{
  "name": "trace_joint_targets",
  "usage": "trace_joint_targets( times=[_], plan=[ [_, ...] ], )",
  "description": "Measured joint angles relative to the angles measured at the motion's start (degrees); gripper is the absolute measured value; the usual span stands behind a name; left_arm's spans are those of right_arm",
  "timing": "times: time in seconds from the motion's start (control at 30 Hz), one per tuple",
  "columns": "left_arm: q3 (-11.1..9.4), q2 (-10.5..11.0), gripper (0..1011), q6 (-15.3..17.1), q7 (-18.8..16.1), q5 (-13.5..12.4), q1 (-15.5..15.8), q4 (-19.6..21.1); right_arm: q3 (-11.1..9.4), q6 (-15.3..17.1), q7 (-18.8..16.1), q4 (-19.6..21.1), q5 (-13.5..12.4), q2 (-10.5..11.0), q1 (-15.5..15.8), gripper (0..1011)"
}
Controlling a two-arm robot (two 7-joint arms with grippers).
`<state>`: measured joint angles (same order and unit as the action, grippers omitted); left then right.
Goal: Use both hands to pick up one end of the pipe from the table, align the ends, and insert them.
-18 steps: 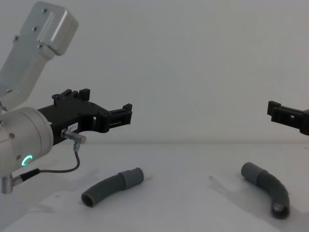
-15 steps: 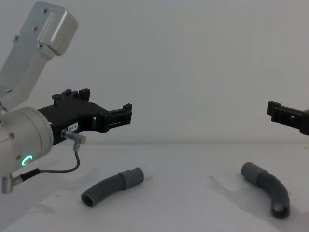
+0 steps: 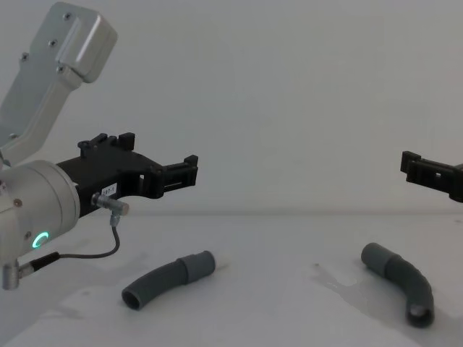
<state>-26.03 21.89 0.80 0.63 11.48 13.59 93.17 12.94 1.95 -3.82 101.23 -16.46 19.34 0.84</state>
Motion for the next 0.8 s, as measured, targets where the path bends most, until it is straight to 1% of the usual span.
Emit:
trace_joint_targets(
  times=[0.3,0.43,0.67,0.8],
  plan=[
    [0.1,0.0,1000,0.1,0.3,0.1,0.0,0.0,0.0,0.0,0.0,0.0,0.0,0.0,0.0,1001],
    [0.2,0.4,1000,0.6,1.7,0.9,0.3,0.1,0.0,0.0,0.0,0.0,0.0,0.0,0.0,1001],
    [0.7,1.6,1000,2.5,6.2,3.6,1.2,0.3,0.0,0.0,0.0,0.0,0.0,0.0,0.0,1001],
    [1.0,2.6,1000,4.5,9.9,5.9,2.1,0.2,0.0,0.0,0.0,0.0,0.0,0.0,0.0,1001]
  ],
)
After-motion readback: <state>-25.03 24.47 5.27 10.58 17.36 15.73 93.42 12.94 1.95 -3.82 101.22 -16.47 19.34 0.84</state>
